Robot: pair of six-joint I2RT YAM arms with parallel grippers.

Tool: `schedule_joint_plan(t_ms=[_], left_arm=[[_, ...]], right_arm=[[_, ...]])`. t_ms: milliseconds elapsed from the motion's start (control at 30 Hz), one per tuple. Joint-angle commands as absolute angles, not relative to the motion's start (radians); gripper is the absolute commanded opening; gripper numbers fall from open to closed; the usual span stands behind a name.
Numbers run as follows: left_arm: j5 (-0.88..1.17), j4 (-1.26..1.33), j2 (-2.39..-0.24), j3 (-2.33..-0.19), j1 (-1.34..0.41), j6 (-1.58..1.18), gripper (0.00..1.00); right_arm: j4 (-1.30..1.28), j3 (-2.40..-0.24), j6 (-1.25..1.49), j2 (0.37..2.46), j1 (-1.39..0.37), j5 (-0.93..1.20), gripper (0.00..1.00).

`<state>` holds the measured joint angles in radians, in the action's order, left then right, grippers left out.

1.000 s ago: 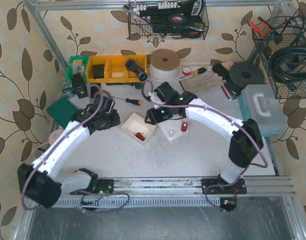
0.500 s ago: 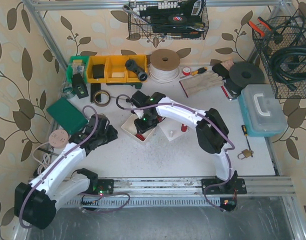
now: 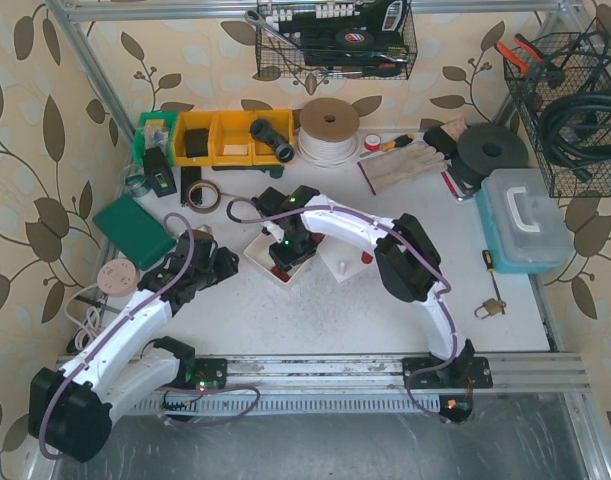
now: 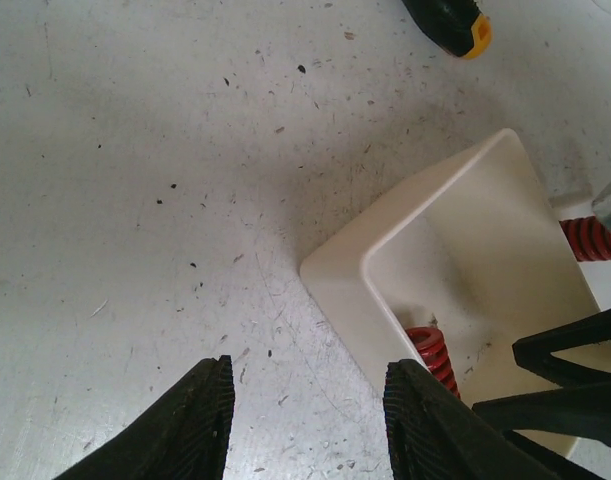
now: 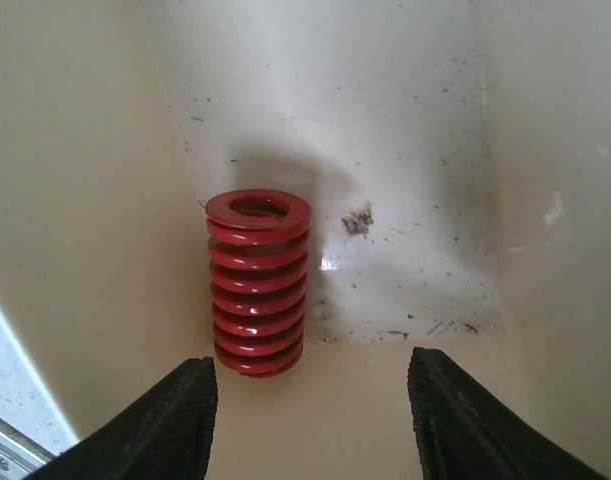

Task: Install the large spring

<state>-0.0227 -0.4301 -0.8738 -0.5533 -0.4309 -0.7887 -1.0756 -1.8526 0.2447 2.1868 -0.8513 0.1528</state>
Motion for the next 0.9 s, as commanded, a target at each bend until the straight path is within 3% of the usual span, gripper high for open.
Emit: schedule_joint_plan(t_ms=[0,367,467,633,867], left_arm=[[-0.010,-0.379,-0.885,-0.555,-0.422,-0.801,0.47],[-0.027,-0.361,-0.902,-0.550,-0.422,-0.813,0.47],[-0.027,-0.360,-0.917,-0.554,-0.422,-0.813,0.47],[-0.027,-0.360,-0.939,-0.563,-0.422,-0.815,0.47],[-0.019,-0.357,-0.982,-0.580,-0.422,-0.813,0.47]], right_arm=[[-1.099,-1.862,0.218,2.228,-0.868,0.159,0.54],[-1.074,-1.904,0.277,2.344,-0.891,0.068,0.51],[-1.076,-1.929,0.318,2.360,-0.889,0.006,0.43],[-1.034,-1.931,0.342,2.335,-0.862,-0.001,0.12],[-1.001,-1.948,0.332,2.258,-0.816,0.025,0.01]])
